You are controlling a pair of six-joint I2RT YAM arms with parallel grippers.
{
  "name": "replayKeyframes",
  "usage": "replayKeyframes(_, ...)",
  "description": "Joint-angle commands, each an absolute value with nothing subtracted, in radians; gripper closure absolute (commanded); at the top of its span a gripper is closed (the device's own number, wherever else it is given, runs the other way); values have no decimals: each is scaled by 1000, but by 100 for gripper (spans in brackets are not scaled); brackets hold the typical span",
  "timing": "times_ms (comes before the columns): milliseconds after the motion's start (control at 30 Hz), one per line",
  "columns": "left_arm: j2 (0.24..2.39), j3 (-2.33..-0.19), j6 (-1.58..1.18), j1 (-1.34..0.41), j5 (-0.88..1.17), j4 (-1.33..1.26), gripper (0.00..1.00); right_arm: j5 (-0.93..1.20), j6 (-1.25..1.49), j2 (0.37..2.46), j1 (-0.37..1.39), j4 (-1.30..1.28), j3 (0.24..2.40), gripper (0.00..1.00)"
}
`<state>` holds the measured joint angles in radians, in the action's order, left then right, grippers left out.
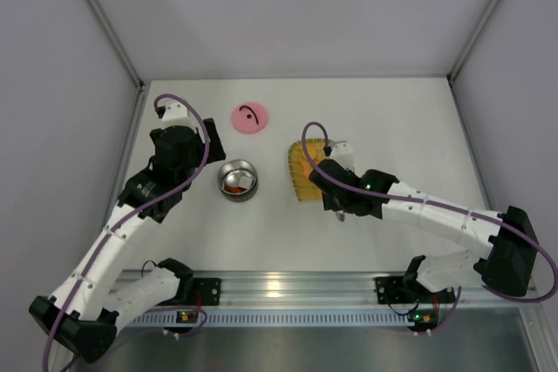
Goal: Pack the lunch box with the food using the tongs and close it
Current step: Pick up the fake food from the plate, then place the fake food in the packing box.
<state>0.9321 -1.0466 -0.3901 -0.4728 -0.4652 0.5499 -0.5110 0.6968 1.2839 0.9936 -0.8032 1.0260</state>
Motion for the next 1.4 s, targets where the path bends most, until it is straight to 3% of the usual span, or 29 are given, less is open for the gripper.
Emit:
replayKeyframes(0, 933, -1063, -385, -468, -479, 526, 1, -506, 716, 1272, 1006, -736, 1026, 62)
replayKeyframes(333, 934, -1065, -385, -468, -477, 526, 1, -495, 729, 1281, 1014, -718, 996, 64)
replayKeyframes(700, 934, -1063, -385, -468, -477, 526, 1, -499, 721, 1266, 1015, -733, 1020, 83)
replayKeyframes(967, 934, -1065, -385, -468, -477, 526, 1, -503, 660, 1308, 1077, -770, 1232, 84)
replayKeyframes(1367, 936, -1063, -384, -468, -480, 526, 1, -430, 617, 1583, 1255, -698, 1511, 83)
